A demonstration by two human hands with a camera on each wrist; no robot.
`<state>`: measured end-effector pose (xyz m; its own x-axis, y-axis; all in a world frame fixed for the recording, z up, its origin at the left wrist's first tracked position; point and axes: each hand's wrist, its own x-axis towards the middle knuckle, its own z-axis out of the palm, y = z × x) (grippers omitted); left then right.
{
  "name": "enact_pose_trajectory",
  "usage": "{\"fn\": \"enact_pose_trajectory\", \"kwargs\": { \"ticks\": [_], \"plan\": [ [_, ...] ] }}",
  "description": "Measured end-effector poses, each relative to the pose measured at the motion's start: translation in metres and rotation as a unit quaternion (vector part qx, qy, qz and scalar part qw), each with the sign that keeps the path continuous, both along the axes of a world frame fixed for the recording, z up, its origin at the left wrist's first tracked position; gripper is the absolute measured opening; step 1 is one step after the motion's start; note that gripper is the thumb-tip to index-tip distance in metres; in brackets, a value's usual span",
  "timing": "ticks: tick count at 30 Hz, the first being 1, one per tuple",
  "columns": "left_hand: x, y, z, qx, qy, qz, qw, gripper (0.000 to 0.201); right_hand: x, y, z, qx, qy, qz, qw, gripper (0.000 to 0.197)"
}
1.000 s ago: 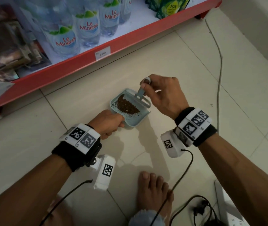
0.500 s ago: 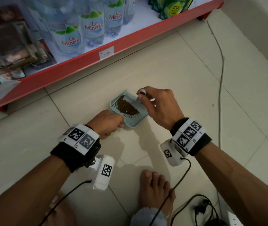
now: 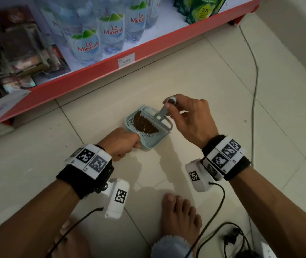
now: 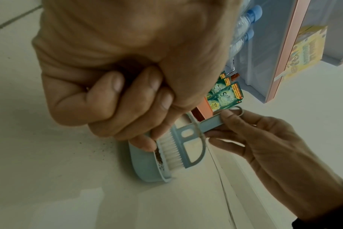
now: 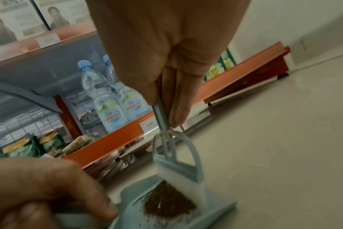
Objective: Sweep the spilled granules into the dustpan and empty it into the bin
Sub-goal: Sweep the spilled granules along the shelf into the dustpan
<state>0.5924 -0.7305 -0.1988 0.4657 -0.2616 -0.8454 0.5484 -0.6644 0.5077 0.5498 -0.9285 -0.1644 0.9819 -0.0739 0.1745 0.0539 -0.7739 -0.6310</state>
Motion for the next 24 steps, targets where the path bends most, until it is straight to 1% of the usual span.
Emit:
{"fn": "enact_pose_trajectory", "kwargs": {
  "ticks": [2,5,7,9,10,12,14,15,17,20,22,23,24],
  "plan": [
    [-0.002,0.002,0.0,0.001,0.001,0.0,1.0,0.023,0.0,-0.002,0.004,0.009,-0.041,-0.032,0.999,0.015],
    [-0.004,0.006,-0.001,0.002,0.0,0.002,1.0,0.025,0.004,-0.009,0.005,-0.036,-0.064,-0.068,0.995,0.017],
    [-0.004,0.008,-0.001,0.004,0.002,0.003,1.0,0.025,0.004,-0.01,0.002,-0.082,-0.052,-0.058,0.994,0.019],
    [-0.005,0.01,0.0,0.006,0.002,0.004,1.0,0.025,0.0,-0.004,-0.004,-0.111,-0.01,-0.01,0.994,0.021],
    [-0.005,0.011,0.0,0.005,0.002,0.004,1.0,0.025,-0.003,0.002,-0.007,-0.107,0.013,0.018,0.994,0.022],
    [-0.006,0.012,0.0,0.005,0.003,0.003,1.0,0.024,-0.01,0.011,-0.01,-0.057,0.024,0.043,0.997,0.02],
    [-0.007,0.014,0.0,0.005,0.004,0.005,1.0,0.024,-0.011,0.015,-0.007,0.001,-0.007,0.025,1.0,0.017],
    [-0.007,0.015,-0.001,0.005,0.003,0.006,1.0,0.024,-0.01,0.014,-0.005,0.01,-0.03,0.012,0.999,0.016],
    [-0.008,0.017,-0.002,0.003,0.002,0.01,1.0,0.024,-0.006,0.009,-0.001,-0.016,-0.063,-0.016,0.998,0.017],
    [-0.008,0.02,-0.002,0.006,0.001,0.011,1.0,0.024,0.0,0.001,0.0,-0.108,-0.048,-0.062,0.991,0.021],
    [-0.008,0.021,-0.002,0.006,0.002,0.012,1.0,0.023,0.0,0.003,-0.003,-0.146,-0.022,-0.039,0.988,0.021],
    [-0.009,0.022,-0.001,0.005,0.003,0.013,1.0,0.023,-0.002,0.007,-0.005,-0.137,-0.006,-0.011,0.991,0.021],
    [-0.009,0.022,-0.001,0.002,0.003,0.013,1.0,0.023,-0.005,0.011,-0.006,-0.108,0.009,0.014,0.994,0.02]
  ]
}}
